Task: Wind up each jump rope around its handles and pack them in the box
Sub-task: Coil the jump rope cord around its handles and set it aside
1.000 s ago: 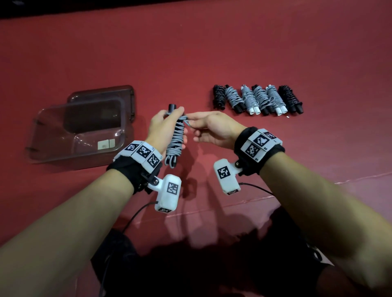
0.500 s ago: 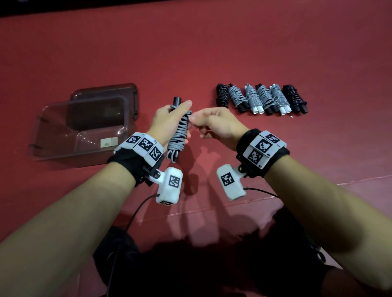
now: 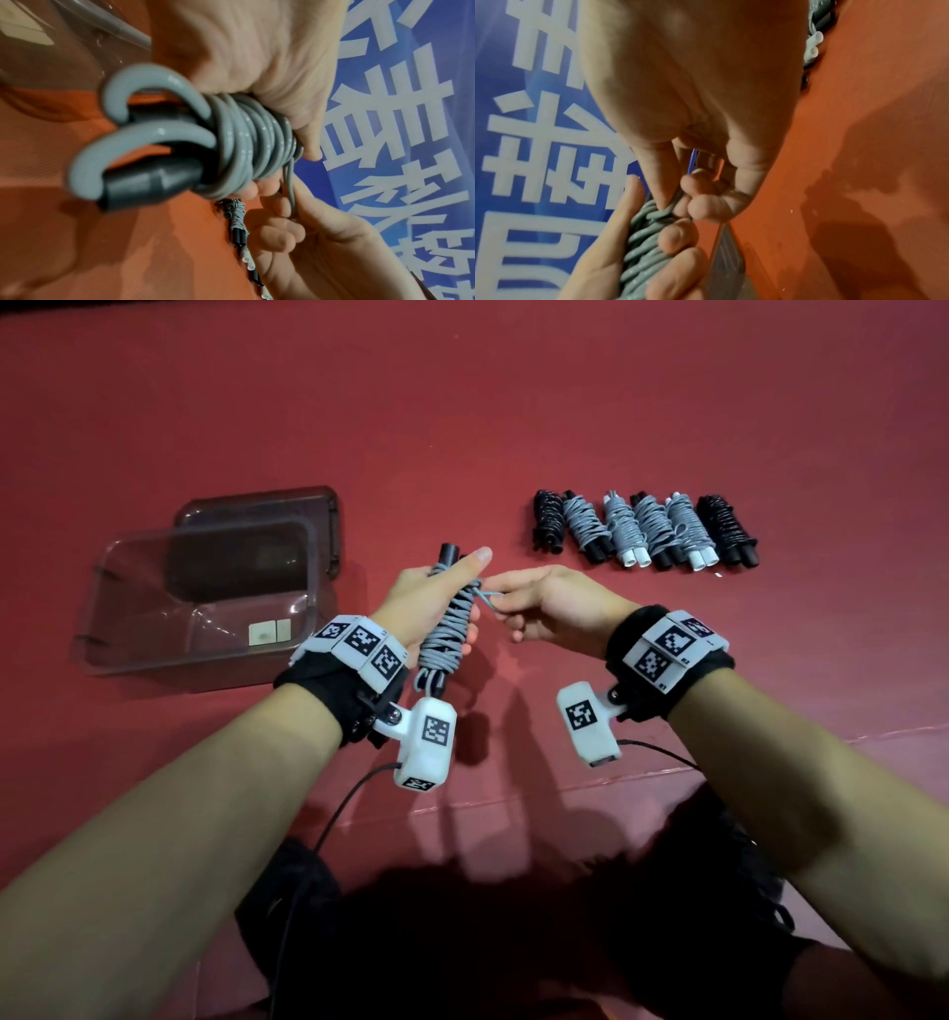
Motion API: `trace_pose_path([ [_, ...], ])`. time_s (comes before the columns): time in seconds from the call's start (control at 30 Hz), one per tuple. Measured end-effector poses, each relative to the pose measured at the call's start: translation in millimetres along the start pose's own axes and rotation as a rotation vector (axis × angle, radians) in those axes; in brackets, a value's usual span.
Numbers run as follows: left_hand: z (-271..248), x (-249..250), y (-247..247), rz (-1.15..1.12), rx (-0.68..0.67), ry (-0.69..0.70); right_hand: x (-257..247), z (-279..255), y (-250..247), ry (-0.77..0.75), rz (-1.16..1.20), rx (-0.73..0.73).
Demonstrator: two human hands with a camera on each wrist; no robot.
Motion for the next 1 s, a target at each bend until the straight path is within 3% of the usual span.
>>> trace_pose_path([
  [0.17,6,-4,0,0.011,0.095,0.009,1,5,3,-0.1,-0.227,0.069],
  [0.33,10,-8,3,0.111,0.055,0.006,6,11,-10,-0.106,-0.237,0.041],
  [0.47,6,-8,9,0.065,-0.07,-0.07,0,8,-25,-0.148,-0.299,0.031],
  [0.53,9,-4,8,0.076,-0.043,-0.059,0,9,-28,-0.13,-0.304,0.06],
  [0.6,17,4,4,0.197,0.1,0.068,5,10,-26,-0.028,-0.22,0.045],
  [0.67,25,14,3,0.472,0.23,0.266,16,12,-26,0.145,-0.06,0.019],
  [0.77,31,14,20,0.709,0.187,0.412,23,17,-29,0.276,0.386,-0.074],
  [0.83,40,9,31,0.795,0.128,0.519,19,21,-33,0.227,0.571,-0.104],
  [0.9,50,4,38,0.821,0.05,0.629,16,29,-40,0.133,0.588,-0.041],
  [1.0,68,-1,36,0.566,0.001,0.51,15,43,-57,-0.037,0.612,0.128],
])
Point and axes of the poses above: each hand's wrist, its own z-axis towards the middle knuckle, its own y-axis out of the palm, x = y × z, the point moved 3 cm from there along z, towards the middle knuckle, and after that the axes turned 2 degrees about y, right-handed, at the moved point
